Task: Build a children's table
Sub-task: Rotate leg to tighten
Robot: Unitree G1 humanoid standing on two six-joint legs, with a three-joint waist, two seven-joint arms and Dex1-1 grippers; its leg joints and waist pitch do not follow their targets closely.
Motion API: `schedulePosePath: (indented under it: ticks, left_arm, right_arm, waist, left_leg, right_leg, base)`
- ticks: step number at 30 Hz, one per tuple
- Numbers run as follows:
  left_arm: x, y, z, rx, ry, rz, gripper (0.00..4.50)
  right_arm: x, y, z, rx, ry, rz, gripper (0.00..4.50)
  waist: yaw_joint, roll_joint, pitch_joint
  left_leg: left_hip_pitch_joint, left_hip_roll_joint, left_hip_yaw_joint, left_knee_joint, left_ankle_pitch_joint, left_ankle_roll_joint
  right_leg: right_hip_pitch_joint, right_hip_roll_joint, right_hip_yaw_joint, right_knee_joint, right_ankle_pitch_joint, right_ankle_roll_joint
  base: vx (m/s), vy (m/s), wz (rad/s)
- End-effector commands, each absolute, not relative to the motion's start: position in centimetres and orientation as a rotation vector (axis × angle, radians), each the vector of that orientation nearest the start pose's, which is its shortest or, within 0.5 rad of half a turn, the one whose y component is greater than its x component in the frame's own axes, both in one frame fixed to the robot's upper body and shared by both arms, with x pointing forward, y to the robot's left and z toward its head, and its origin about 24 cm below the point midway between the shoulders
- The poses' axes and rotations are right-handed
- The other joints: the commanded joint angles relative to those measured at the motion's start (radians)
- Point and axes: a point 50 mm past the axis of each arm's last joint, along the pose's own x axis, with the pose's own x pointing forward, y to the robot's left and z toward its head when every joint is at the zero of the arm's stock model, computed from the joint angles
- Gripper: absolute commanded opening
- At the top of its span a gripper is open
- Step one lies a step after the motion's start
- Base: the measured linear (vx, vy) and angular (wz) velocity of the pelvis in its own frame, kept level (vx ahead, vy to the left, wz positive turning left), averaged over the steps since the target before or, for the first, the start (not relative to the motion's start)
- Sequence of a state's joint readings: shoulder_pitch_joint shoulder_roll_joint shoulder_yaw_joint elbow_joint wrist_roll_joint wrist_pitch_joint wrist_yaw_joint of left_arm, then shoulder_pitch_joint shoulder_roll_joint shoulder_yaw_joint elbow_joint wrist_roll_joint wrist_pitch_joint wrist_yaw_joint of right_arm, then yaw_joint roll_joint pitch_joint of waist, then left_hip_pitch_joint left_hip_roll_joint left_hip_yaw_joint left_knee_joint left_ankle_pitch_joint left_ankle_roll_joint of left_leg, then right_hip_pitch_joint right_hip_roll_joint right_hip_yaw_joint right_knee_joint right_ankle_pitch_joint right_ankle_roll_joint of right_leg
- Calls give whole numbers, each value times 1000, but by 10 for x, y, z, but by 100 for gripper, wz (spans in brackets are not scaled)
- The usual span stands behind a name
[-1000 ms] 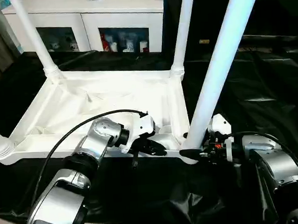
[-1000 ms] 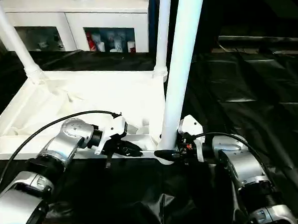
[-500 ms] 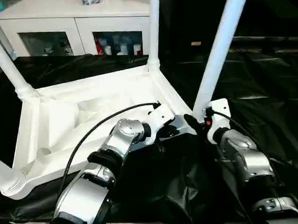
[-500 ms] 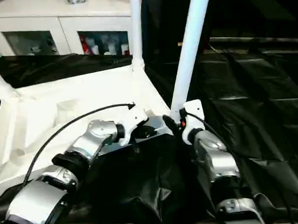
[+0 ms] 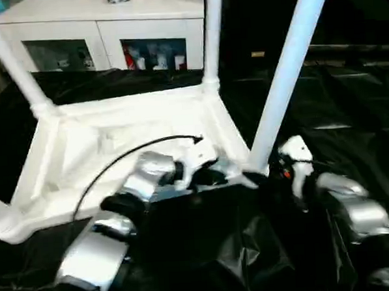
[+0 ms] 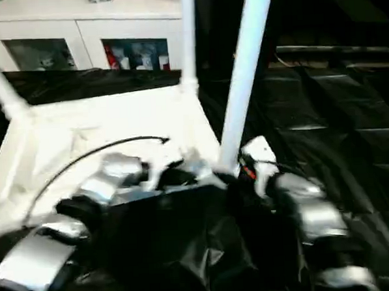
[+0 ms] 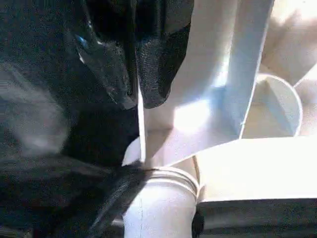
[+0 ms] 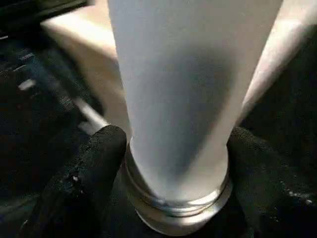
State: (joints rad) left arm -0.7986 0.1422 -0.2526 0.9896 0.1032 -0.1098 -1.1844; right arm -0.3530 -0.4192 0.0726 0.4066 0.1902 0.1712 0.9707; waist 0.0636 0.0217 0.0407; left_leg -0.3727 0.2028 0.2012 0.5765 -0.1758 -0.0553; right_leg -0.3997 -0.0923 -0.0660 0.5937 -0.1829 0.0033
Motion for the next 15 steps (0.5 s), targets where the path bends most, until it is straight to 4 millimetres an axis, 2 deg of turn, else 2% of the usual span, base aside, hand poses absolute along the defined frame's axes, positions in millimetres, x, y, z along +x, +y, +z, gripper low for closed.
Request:
schedulePosePath:
  ticks: [1,5,8,10,11,13,15]
  left_arm:
    - [327,66,53,347,338,-1557,0]
    - [320,84,51,366,413,-1653,0]
    - [318,91,51,374,427,-1668,0]
    - [318,92,51,376,426,-1669,0]
    - [318,93,51,378,425,-1667,0]
    - [317,93,51,374,417,-1662,0]
    - [317,92,52,371,414,-1661,0]
  right_arm:
    - [288,-166,47,-93,331,1120,344]
    - [281,-174,52,-129,364,1222,344]
    - [279,-177,52,-145,378,1246,344]
    - [280,-177,52,-143,379,1251,317]
    - [280,-176,52,-134,376,1253,309]
    - [280,-174,52,-121,372,1258,297]
    - [279,-172,51,-107,370,1268,274]
  waist:
    - [7,-18,-59]
    - [14,-18,-61]
    - [23,-17,-57]
    - [26,-16,-55]
    - [26,-20,-55]
    - [26,-18,-55]
    - [26,-19,-58]
  left_leg:
    - [5,32,-13,-56,-174,110]
    - [8,36,-11,-54,-163,121]
    - [13,38,-10,-56,-189,105]
    - [15,38,-10,-59,-213,86]
    - [15,38,-11,-60,-218,76]
    - [14,38,-12,-61,-218,68]
    - [14,37,-11,-59,-201,70]
  right_leg:
    - [52,-53,35,-65,-128,-256]
    - [50,-54,36,-58,-94,-283]
    - [46,-55,37,-62,-137,-280]
    - [43,-56,38,-67,-180,-270]
    - [45,-56,38,-67,-193,-263]
    - [45,-57,39,-67,-201,-254]
    - [46,-55,39,-64,-170,-257]
  base:
    - [0,0,0]
    - [0,0,0]
    - [0,0,0]
    - [0,0,0]
    - [0,0,0]
    - [0,0,0]
    - [0,0,0]
